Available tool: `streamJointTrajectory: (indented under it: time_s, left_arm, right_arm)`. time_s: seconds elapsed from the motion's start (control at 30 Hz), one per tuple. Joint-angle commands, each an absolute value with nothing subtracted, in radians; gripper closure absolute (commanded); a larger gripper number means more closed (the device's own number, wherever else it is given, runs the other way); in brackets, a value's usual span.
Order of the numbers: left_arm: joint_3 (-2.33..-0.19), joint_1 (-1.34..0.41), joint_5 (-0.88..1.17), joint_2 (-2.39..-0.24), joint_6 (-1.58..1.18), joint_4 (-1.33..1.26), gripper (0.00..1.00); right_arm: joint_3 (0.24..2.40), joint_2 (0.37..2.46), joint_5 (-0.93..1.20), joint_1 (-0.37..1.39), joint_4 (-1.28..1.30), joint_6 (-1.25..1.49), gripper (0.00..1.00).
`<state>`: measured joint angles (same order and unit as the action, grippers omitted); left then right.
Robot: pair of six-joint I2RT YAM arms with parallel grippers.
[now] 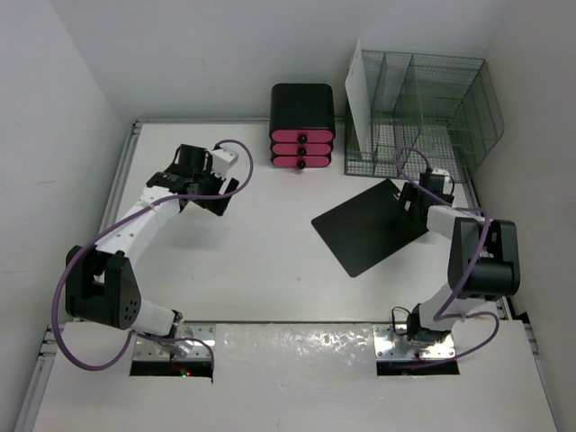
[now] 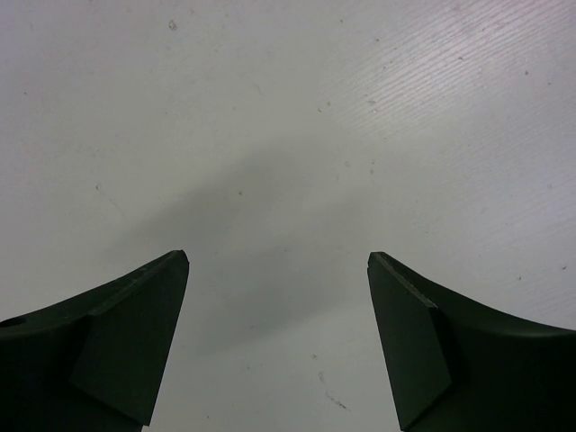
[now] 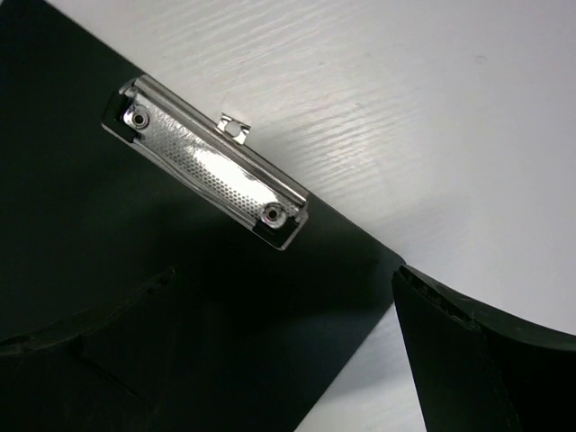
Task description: Organize the desk
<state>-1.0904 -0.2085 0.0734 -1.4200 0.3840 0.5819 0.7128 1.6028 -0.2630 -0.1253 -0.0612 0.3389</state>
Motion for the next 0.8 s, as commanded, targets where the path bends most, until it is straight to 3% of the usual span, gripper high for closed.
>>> streamJointTrajectory:
  time_s: [0.0,0.33,0.47,0.57,0.77]
  left_arm:
    - [-1.094,-0.207,0.098,-1.396,0.38,0.574,0.21]
    - [-1.094,-0.207,0.107,-1.397,0.382,0.577,0.21]
    - [-1.092,-0.207,0.106,-1.391,0.383,0.58,0.21]
    - [-1.094,-0.207,0.106,-1.391,0.383,0.581,0.21]
    - [-1.089,-0.207,0.115,-1.396,0.385,0.583,0.21]
  right_arm:
    - [0.768,1.652,-0.19,-0.138,-0.112,0.249,0.07]
    - [0.925,1.789,-0.129,-0.166,-0.019,0.083,0.12]
    - [0.989,1.838,-0.049,-0.169,0.049,0.066,0.34]
    - [1.002,1.876,0.073,-0.169,0.093,0.098,0.4]
    - [0.965,1.928,0.161,-0.163,0.112,0.179,0.67]
